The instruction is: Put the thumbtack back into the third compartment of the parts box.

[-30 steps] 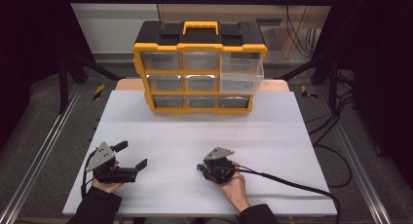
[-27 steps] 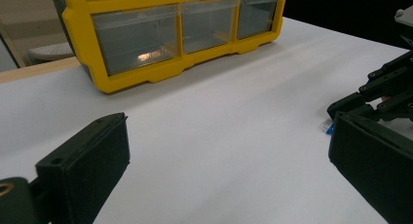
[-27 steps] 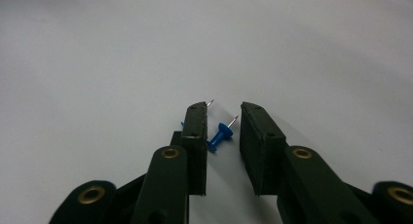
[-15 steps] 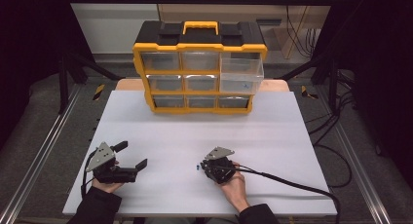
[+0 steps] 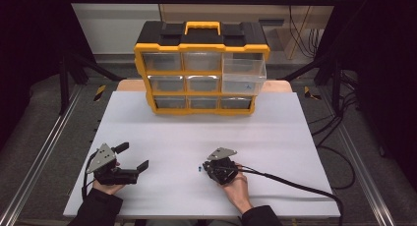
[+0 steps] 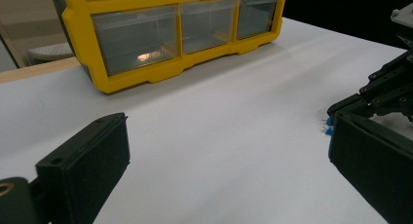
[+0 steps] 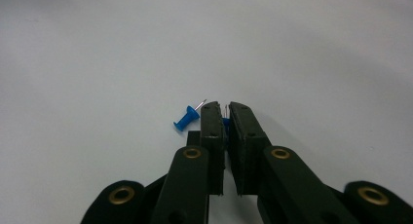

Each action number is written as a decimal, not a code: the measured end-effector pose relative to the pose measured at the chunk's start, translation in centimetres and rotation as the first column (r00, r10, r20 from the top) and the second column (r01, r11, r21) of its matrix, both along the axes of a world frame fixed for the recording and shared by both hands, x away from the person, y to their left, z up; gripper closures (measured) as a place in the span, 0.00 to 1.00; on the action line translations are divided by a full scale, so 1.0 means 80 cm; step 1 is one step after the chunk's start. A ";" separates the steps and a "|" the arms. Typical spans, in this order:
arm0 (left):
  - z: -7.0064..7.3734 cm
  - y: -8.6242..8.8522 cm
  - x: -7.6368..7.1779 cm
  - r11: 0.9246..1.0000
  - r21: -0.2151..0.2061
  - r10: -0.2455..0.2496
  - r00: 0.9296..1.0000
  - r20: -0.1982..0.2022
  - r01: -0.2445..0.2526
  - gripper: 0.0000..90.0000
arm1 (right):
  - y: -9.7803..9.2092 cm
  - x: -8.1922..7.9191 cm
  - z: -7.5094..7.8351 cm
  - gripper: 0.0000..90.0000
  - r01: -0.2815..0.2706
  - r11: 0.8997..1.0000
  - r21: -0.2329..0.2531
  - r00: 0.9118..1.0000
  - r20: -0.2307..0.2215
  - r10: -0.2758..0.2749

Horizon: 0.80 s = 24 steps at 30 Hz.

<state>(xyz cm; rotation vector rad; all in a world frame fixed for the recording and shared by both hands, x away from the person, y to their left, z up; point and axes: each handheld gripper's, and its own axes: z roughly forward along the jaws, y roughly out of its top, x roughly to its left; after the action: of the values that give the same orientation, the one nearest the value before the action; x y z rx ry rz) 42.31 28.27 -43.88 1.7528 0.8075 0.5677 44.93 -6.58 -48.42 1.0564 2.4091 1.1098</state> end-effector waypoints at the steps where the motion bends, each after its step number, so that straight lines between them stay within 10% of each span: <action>1: 0.000 0.000 0.000 1.000 0.000 0.000 1.000 0.000 0.000 0.01 | 0.000 0.001 -0.001 0.95 -0.005 1.000 -0.005 1.000 0.011 0.005; 24: 0.001 0.001 -0.001 1.000 -0.006 0.002 1.000 0.003 -0.002 0.01 | -0.009 -0.006 0.025 0.95 -0.013 0.999 0.042 1.000 0.014 0.013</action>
<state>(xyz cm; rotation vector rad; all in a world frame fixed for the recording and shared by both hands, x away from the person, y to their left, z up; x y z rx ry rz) 42.27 28.31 -43.83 1.7452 0.8084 0.5690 44.45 -7.32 -46.40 1.0439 2.3952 1.1730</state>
